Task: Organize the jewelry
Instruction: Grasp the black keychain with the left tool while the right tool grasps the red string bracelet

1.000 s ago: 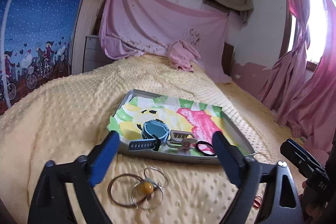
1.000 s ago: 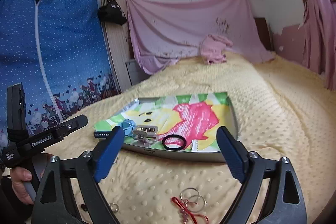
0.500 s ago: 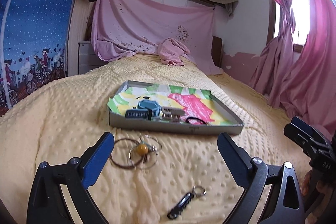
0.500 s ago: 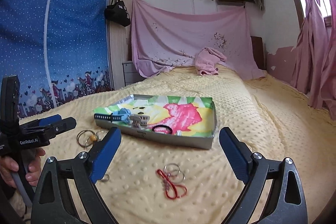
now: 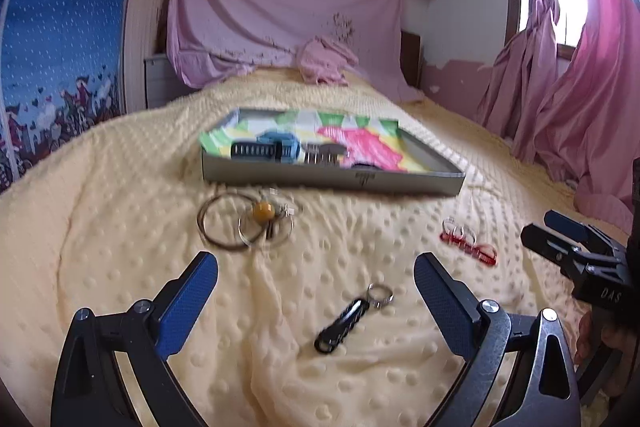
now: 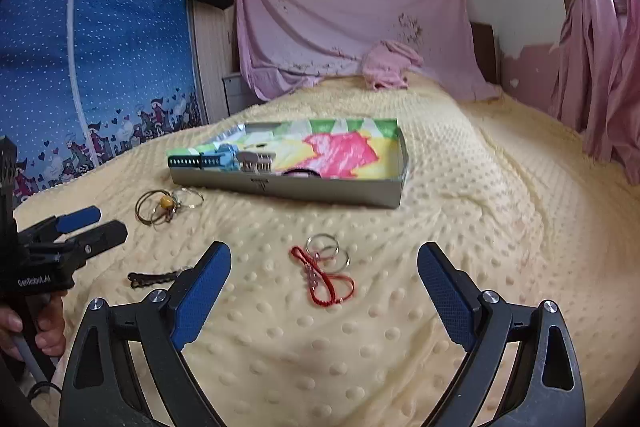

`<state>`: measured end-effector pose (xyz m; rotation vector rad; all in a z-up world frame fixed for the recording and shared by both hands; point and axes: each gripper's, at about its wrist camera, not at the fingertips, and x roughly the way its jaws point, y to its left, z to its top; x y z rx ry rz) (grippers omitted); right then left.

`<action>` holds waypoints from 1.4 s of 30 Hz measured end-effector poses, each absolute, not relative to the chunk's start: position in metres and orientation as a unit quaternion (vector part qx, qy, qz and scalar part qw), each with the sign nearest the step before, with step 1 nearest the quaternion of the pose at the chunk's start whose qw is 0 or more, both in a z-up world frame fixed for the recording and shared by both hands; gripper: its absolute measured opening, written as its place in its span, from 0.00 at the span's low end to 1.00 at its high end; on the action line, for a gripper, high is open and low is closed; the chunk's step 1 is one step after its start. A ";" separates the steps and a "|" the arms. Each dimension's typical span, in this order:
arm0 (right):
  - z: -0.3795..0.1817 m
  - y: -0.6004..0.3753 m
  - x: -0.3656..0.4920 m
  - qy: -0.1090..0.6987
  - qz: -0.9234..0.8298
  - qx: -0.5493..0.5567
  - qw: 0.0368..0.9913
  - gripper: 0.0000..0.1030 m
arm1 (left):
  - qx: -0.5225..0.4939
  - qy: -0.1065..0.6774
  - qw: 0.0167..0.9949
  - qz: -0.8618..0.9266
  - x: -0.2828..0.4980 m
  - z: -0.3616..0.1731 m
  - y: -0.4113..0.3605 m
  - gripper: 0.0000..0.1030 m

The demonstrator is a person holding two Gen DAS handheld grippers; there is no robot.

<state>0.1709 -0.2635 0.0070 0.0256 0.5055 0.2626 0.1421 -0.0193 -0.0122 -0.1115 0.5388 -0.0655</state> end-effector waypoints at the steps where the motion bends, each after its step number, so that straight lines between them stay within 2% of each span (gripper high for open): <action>1: 0.005 -0.266 0.172 0.255 0.130 0.016 0.958 0.89 | -0.057 0.272 0.960 -0.035 0.143 -0.015 -0.018 0.96; 8: -0.012 -0.263 0.183 0.297 0.143 0.028 0.944 0.88 | -0.050 0.305 0.949 -0.064 0.146 -0.028 -0.025 0.94; 12: -0.019 -0.256 0.186 0.311 0.157 0.025 0.937 0.81 | -0.043 0.326 0.941 -0.077 0.150 -0.037 -0.030 0.80; 14: -0.022 -0.253 0.188 0.317 0.165 0.022 0.934 0.73 | -0.044 0.335 0.938 -0.082 0.152 -0.040 -0.030 0.76; 18: -0.028 -0.248 0.193 0.331 0.179 0.020 0.926 0.68 | -0.049 0.353 0.930 -0.086 0.154 -0.046 -0.030 0.69; 21: -0.031 -0.243 0.197 0.338 0.184 0.020 0.923 0.67 | -0.050 0.366 0.925 -0.087 0.154 -0.052 -0.030 0.58; 26: -0.038 -0.241 0.210 0.354 0.187 0.030 0.916 0.55 | -0.042 0.365 0.926 -0.091 0.153 -0.052 -0.035 0.47; 33: -0.043 -0.236 0.213 0.363 0.198 0.037 0.910 0.37 | -0.051 0.365 0.923 -0.108 0.153 -0.052 -0.035 0.19; 40: -0.045 -0.230 0.216 0.368 0.210 0.040 0.905 0.36 | -0.048 0.370 0.920 -0.121 0.152 -0.055 -0.039 0.14; 42: -0.047 -0.230 0.220 0.370 0.212 0.049 0.903 0.32 | -0.044 0.373 0.919 -0.121 0.153 -0.056 -0.041 0.14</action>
